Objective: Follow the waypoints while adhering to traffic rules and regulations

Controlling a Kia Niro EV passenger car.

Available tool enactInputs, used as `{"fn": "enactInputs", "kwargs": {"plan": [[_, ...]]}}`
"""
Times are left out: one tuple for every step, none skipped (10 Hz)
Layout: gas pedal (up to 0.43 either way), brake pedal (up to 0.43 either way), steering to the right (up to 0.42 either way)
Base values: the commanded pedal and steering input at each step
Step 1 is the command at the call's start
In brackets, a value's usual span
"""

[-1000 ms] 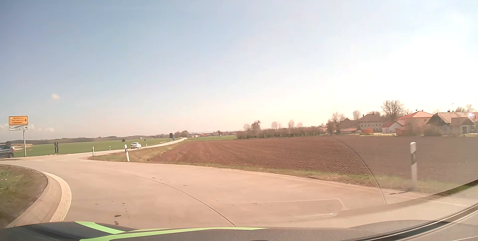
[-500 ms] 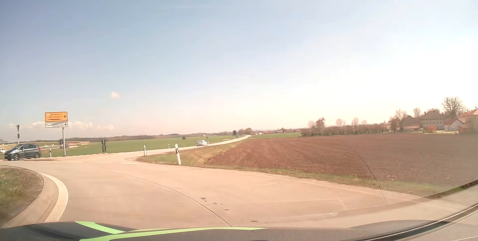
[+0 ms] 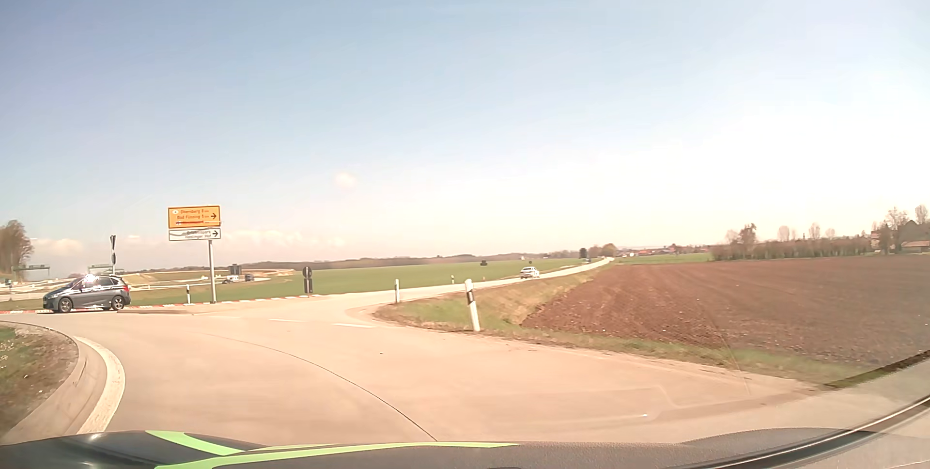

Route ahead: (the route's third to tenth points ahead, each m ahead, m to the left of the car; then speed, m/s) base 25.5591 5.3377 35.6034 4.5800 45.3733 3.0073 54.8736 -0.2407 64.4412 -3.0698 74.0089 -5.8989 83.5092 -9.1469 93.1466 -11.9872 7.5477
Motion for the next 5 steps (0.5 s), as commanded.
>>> {"fn": "enactInputs", "kwargs": {"plan": [[0.11,0.0,-0.253],[0.118,0.0,-0.238],[0.118,0.0,-0.221],[0.118,0.0,-0.197],[0.118,0.0,-0.164]]}}
